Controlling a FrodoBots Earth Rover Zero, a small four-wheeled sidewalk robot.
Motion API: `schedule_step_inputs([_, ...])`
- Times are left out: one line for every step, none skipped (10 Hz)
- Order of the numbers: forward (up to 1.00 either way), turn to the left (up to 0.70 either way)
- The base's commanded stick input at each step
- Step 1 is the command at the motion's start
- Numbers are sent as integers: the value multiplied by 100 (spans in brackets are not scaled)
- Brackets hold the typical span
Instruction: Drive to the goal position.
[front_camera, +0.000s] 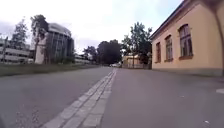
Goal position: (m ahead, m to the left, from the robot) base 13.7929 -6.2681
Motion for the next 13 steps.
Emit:
schedule_step_inputs([45,0])
schedule_step_inputs([45,0])
schedule_step_inputs([45,0])
schedule_step_inputs([45,0])
schedule_step_inputs([45,0])
schedule_step_inputs([45,0])
schedule_step_inputs([45,0])
schedule_step_inputs([45,0])
schedule_step_inputs([45,0])
schedule_step_inputs([45,0])
schedule_step_inputs([45,0])
schedule_step_inputs([45,0])
schedule_step_inputs([45,0])
